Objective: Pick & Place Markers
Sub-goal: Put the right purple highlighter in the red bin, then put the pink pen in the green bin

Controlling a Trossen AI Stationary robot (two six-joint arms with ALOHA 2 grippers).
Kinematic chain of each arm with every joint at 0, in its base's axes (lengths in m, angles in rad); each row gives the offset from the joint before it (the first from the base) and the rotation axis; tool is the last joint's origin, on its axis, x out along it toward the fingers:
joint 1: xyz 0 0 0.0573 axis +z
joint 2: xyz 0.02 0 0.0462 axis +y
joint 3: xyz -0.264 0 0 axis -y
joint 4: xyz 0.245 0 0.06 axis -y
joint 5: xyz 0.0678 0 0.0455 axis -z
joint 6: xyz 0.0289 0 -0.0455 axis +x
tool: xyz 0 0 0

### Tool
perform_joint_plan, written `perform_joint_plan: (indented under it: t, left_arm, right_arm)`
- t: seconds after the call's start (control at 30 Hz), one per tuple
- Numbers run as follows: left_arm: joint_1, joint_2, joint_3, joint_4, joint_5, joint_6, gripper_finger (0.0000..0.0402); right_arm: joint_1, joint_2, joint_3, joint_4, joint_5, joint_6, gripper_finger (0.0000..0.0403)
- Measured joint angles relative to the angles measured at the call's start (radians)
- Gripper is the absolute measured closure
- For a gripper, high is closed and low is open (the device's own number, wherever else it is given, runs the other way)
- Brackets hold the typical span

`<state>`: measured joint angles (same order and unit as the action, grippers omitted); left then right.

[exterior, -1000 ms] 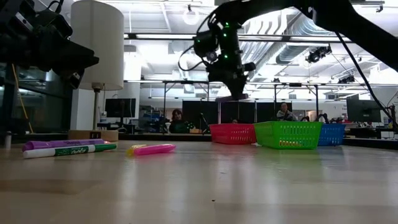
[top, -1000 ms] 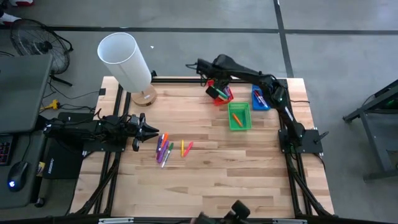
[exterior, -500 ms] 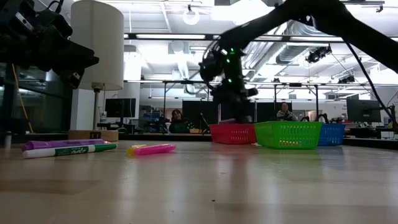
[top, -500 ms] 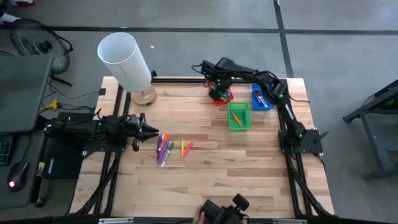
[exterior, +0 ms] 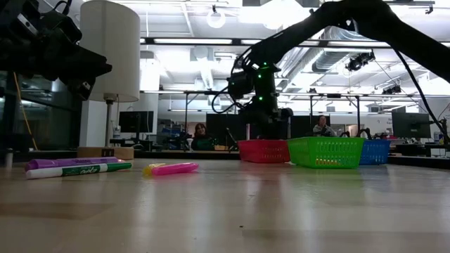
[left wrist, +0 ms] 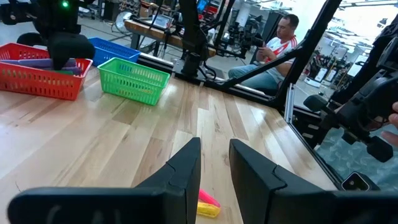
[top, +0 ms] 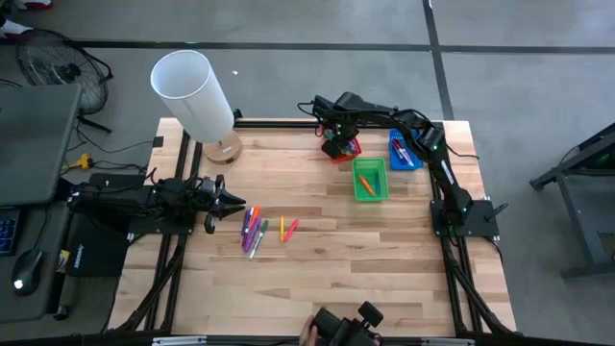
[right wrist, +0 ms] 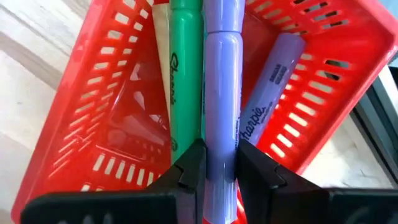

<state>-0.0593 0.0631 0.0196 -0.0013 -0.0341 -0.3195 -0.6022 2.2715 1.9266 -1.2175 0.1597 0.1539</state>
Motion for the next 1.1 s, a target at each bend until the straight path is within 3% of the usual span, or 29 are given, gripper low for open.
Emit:
perform_joint_plan:
  t: [0.57, 1.1]
  left_arm:
    - [0.0, 0.0, 0.0, 0.0, 0.0, 0.0, 0.0318]
    - [0.0, 0.0, 0.0, 0.0, 0.0, 0.0, 0.0318]
  right_arm:
    - [0.002, -0.009, 0.0, -0.011, -0.016, 0.021, 0.0286]
    - [0.107, -0.156, 0.0, -0.016, -0.002, 0.018, 0.0279]
